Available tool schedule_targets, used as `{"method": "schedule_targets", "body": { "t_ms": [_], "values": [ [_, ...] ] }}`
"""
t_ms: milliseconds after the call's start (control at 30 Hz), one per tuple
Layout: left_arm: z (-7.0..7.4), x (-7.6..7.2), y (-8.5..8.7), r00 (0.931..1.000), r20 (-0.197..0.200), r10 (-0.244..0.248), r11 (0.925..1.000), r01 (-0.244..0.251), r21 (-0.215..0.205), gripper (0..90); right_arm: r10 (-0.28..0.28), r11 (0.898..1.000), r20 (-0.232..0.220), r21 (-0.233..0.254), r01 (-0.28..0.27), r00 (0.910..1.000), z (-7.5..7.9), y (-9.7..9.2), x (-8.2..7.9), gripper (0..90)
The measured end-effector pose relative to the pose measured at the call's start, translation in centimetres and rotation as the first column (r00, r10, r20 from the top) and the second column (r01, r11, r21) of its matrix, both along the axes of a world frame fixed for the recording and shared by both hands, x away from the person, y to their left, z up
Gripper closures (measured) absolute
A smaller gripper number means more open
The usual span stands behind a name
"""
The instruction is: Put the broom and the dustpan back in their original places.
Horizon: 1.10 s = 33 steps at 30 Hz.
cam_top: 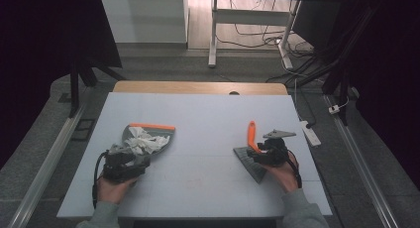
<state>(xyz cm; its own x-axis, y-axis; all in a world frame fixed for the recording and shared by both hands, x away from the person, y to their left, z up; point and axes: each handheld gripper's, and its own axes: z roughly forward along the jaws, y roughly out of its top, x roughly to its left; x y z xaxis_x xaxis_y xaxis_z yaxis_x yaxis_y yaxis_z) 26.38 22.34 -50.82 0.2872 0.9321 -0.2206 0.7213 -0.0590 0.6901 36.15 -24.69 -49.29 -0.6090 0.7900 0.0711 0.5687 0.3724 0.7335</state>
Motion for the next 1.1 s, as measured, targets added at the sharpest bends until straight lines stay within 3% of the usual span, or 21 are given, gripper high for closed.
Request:
{"method": "schedule_targets", "body": {
  "t_ms": [133,300,500,667,1100],
  "values": [
    [0.4,0.1,0.2,0.9967,0.007,-0.081,0.9967,0.081,0.005,31.3,0.060,0.998,0.034,0.018,-0.061,0.9976,0.3,-0.2,-1.4,43.1],
    [0.3,0.2,0.4,0.9853,0.012,-0.170,0.9851,0.171,-0.022,31.4,0.096,0.995,0.065,0.014,-0.097,0.9932,-0.1,-0.7,-2.8,43.6],
    [0.3,-0.4,1.0,0.9700,0.043,-0.239,0.9699,0.241,-0.036,31.4,0.142,0.990,0.121,-0.002,-0.143,0.9824,-0.1,-1.2,-4.4,44.8],
    [0.2,-0.9,1.1,0.9628,0.057,-0.264,0.9631,0.267,-0.038,32.0,0.156,0.988,0.144,-0.013,-0.156,0.9772,-0.2,-1.3,-5.0,44.8],
    [0.0,-0.9,1.0,0.9640,0.050,-0.261,0.9639,0.263,-0.041,32.4,0.171,0.985,0.165,-0.013,-0.172,0.9713,0.1,-1.4,-5.2,45.6]
  ]
}}
